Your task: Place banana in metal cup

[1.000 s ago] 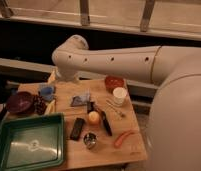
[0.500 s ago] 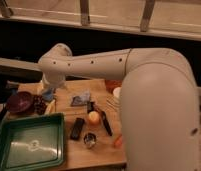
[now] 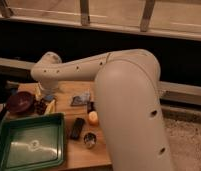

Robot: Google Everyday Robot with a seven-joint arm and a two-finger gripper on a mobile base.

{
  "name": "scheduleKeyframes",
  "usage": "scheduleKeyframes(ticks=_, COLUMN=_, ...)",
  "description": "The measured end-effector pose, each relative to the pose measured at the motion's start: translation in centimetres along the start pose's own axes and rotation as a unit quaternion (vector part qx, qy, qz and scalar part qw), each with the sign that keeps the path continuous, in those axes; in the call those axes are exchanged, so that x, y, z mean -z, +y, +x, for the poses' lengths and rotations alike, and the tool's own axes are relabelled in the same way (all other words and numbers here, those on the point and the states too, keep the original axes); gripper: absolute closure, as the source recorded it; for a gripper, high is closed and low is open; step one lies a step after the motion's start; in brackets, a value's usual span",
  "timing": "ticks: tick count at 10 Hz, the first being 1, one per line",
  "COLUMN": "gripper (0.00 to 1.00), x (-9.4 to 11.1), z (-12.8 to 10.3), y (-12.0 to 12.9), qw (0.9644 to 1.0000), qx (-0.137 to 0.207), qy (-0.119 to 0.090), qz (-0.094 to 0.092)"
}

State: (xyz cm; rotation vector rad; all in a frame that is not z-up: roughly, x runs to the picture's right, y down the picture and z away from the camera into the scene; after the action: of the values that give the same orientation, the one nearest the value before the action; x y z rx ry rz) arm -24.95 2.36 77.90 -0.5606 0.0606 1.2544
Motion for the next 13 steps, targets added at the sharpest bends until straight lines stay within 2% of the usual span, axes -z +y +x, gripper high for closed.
scheduleKeyframes(ticks=4, gripper=0.2, x=-0.1, z=0.0, y=0.1, qw=1.0, qx=-0.001, qy=-0.001, qz=-0.002)
scheduleKeyframes(ticks=5, gripper=0.2, x=-0.5, z=0.0, y=-0.2, qw=0.9999, qx=-0.01, qy=0.0, qz=-0.006)
scheduleKeyframes(ticks=7, gripper=0.2, x=-3.1, z=-0.1, y=-1.3, qw=0.9995, qx=-0.023, qy=0.011, qz=-0.016)
scheduleKeyframes(ticks=10, gripper=0.2, x=-5.9, z=-0.9, y=-3.6, qw=0.9982, qx=-0.039, qy=0.033, qz=-0.03)
scheduleKeyframes(ticks=13, gripper=0.2, x=-8.8, z=-0.2, y=-3.6, qw=0.9949, qx=-0.056, qy=0.062, qz=-0.056)
